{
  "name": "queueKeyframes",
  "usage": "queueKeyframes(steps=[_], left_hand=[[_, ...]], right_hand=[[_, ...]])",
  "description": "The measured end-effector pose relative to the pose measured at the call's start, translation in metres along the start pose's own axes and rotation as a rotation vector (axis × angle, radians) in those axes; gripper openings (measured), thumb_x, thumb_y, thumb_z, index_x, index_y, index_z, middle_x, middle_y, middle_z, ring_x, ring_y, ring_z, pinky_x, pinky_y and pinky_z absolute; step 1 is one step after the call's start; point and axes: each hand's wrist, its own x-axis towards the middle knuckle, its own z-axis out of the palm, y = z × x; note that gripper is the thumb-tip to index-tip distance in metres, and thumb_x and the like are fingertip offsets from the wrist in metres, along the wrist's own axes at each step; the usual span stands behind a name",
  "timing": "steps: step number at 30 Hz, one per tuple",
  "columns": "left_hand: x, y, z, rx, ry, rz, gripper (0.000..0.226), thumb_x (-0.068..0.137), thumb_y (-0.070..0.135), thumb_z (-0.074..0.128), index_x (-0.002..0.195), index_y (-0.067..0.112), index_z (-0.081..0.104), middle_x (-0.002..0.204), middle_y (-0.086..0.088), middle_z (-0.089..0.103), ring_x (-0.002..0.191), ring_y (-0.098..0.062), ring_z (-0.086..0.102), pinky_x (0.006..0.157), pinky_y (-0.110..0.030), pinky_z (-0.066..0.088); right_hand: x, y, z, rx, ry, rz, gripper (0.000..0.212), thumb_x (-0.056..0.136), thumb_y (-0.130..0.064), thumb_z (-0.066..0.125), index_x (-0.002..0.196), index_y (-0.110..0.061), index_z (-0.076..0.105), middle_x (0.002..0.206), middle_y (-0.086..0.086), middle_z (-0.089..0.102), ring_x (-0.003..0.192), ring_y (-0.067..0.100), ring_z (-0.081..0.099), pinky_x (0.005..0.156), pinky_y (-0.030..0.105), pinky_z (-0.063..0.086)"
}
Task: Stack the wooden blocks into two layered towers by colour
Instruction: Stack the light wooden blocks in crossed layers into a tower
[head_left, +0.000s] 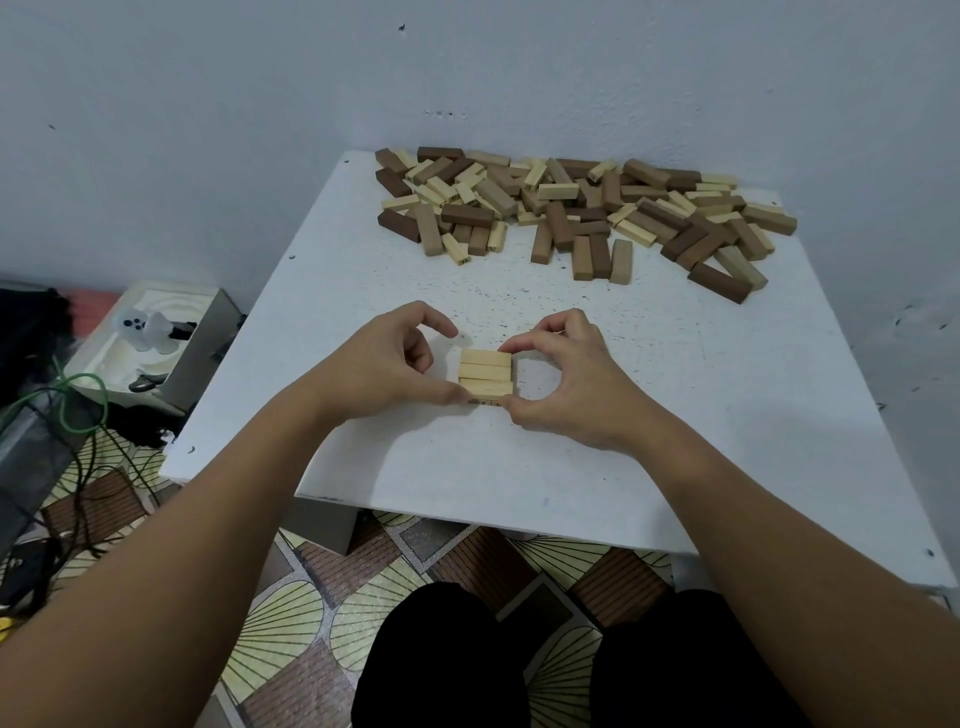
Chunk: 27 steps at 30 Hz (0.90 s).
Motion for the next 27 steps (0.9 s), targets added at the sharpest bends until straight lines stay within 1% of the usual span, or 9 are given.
queueKeyframes(steps=[3, 7, 11, 14, 17, 20, 22, 25, 27], left_hand=[[-0.005, -0.006, 0.0, -0.079, 0.032, -0.005, 0.05, 0.073, 0.026, 0.094, 0.113, 0.028, 0.066, 0.071, 0.001, 0.051, 0.065, -0.01, 0.047, 0.063, -0.024, 0.038], [-0.011, -0.014, 0.005, -0.154, 0.098, -0.009, 0.032, 0.076, 0.023, 0.092, 0.102, 0.024, 0.074, 0.067, 0.004, 0.049, 0.064, -0.012, 0.043, 0.06, -0.023, 0.034], [-0.012, -0.017, 0.008, -0.218, 0.108, -0.022, 0.028, 0.076, 0.025, 0.093, 0.099, 0.022, 0.077, 0.069, 0.003, 0.05, 0.067, -0.014, 0.044, 0.063, -0.025, 0.035], [-0.013, -0.016, 0.011, -0.259, 0.189, -0.043, 0.002, 0.088, 0.022, 0.082, 0.09, 0.023, 0.081, 0.069, 0.002, 0.05, 0.067, -0.011, 0.045, 0.063, -0.023, 0.037], [-0.014, -0.015, 0.016, -0.203, 0.243, -0.05, 0.021, 0.094, 0.011, 0.067, 0.087, 0.024, 0.083, 0.072, -0.014, 0.055, 0.063, -0.007, 0.044, 0.056, -0.016, 0.036], [-0.015, -0.012, 0.016, -0.174, 0.231, -0.057, 0.025, 0.092, 0.009, 0.063, 0.085, 0.022, 0.083, 0.085, -0.026, 0.063, 0.06, -0.008, 0.041, 0.052, -0.013, 0.032], [-0.015, -0.012, 0.015, -0.173, 0.221, -0.065, 0.024, 0.092, 0.01, 0.063, 0.082, 0.022, 0.082, 0.089, -0.026, 0.065, 0.063, -0.009, 0.041, 0.053, -0.014, 0.032], [-0.012, -0.012, 0.014, -0.16, 0.203, -0.082, 0.024, 0.092, 0.013, 0.063, 0.081, 0.024, 0.082, 0.092, -0.016, 0.072, 0.068, -0.012, 0.044, 0.057, -0.02, 0.033], [-0.011, -0.012, 0.014, -0.159, 0.185, -0.083, 0.025, 0.093, 0.014, 0.064, 0.081, 0.025, 0.083, 0.093, -0.012, 0.074, 0.068, -0.01, 0.045, 0.056, -0.017, 0.034]], right_hand=[[0.0, 0.001, 0.001, 0.007, 0.007, -0.008, 0.057, 0.073, -0.051, 0.085, 0.125, -0.046, 0.063, 0.122, -0.017, 0.034, 0.127, 0.009, 0.033, 0.111, 0.037, 0.038], [-0.001, 0.002, 0.001, -0.003, 0.009, -0.013, 0.065, 0.073, -0.054, 0.085, 0.133, -0.046, 0.059, 0.124, -0.017, 0.033, 0.128, 0.009, 0.033, 0.111, 0.034, 0.036], [-0.003, 0.003, 0.0, 0.006, 0.009, -0.012, 0.07, 0.073, -0.055, 0.085, 0.137, -0.045, 0.057, 0.127, -0.016, 0.033, 0.13, 0.01, 0.032, 0.112, 0.035, 0.036], [-0.005, 0.003, 0.001, 0.024, 0.022, -0.012, 0.07, 0.073, -0.055, 0.086, 0.136, -0.044, 0.059, 0.126, -0.017, 0.032, 0.13, 0.01, 0.033, 0.113, 0.034, 0.036], [-0.006, 0.003, 0.003, 0.016, 0.04, -0.013, 0.07, 0.073, -0.057, 0.086, 0.136, -0.043, 0.059, 0.125, -0.016, 0.033, 0.129, 0.01, 0.034, 0.112, 0.034, 0.037], [-0.005, 0.003, 0.005, 0.009, 0.05, -0.014, 0.071, 0.072, -0.059, 0.085, 0.136, -0.043, 0.059, 0.125, -0.015, 0.034, 0.128, 0.011, 0.035, 0.112, 0.036, 0.039], [-0.005, 0.003, 0.005, 0.01, 0.05, -0.009, 0.072, 0.071, -0.06, 0.085, 0.136, -0.043, 0.059, 0.125, -0.015, 0.034, 0.128, 0.011, 0.034, 0.111, 0.036, 0.038], [-0.005, 0.002, 0.004, -0.001, 0.047, -0.007, 0.073, 0.071, -0.06, 0.085, 0.136, -0.043, 0.058, 0.125, -0.015, 0.033, 0.128, 0.011, 0.034, 0.11, 0.033, 0.037], [-0.005, 0.001, 0.004, -0.011, 0.045, -0.007, 0.073, 0.071, -0.06, 0.085, 0.137, -0.042, 0.058, 0.125, -0.015, 0.033, 0.127, 0.01, 0.033, 0.109, 0.031, 0.035]])
